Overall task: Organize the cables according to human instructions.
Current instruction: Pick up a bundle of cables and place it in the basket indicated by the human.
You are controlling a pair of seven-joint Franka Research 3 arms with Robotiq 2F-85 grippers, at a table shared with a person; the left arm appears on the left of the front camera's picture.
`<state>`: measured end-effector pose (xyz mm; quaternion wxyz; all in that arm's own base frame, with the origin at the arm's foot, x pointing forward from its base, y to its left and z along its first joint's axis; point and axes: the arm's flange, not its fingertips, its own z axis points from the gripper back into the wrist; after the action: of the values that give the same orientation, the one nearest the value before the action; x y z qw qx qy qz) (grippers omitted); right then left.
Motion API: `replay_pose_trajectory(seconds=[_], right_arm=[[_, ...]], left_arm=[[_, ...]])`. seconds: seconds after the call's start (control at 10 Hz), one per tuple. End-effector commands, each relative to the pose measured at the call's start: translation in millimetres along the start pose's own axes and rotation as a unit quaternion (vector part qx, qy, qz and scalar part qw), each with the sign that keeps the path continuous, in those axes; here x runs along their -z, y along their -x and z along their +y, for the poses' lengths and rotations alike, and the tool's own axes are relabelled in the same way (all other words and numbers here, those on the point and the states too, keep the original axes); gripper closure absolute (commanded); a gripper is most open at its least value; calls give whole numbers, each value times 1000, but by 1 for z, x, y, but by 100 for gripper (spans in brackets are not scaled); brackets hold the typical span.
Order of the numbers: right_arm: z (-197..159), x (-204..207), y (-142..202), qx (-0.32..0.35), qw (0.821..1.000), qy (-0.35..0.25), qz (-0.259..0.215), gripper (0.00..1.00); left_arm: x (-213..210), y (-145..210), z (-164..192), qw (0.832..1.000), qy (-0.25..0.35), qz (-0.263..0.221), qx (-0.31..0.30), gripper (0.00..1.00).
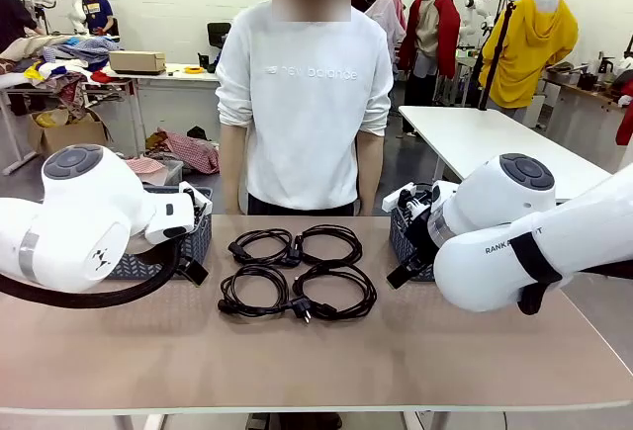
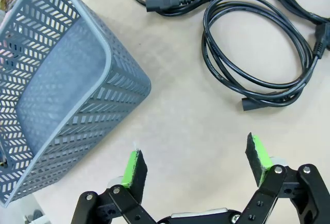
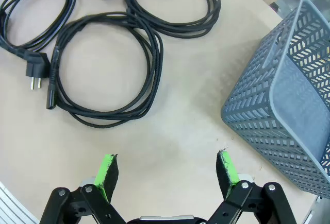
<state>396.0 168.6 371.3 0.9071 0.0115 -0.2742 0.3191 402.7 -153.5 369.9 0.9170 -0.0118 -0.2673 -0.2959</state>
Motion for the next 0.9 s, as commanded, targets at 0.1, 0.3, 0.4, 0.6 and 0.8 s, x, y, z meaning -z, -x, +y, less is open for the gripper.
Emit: replay_pose_trajectory(seconds=[0.1, 0.3, 0.4, 0.6, 0.8], right_arm=[[0, 0, 0, 1, 1000, 0, 0, 0], [0, 0, 0, 0, 1000, 0, 0, 0], [-6, -10, -6, -13, 1000, -13, -4, 0], [-20, -32, -14, -48, 998, -43, -9, 0], [-36, -50, -18, -73, 994, -75, -23, 0]], left_arm=[[0, 0, 1, 1000, 0, 0, -1, 0], [0, 0, 0, 1000, 0, 0, 0, 0], [-13, -2, 6, 1000, 12, -12, 11, 0], [-40, -6, 21, 999, 21, -24, 38, 0], [-67, -12, 41, 997, 34, -36, 60, 0]])
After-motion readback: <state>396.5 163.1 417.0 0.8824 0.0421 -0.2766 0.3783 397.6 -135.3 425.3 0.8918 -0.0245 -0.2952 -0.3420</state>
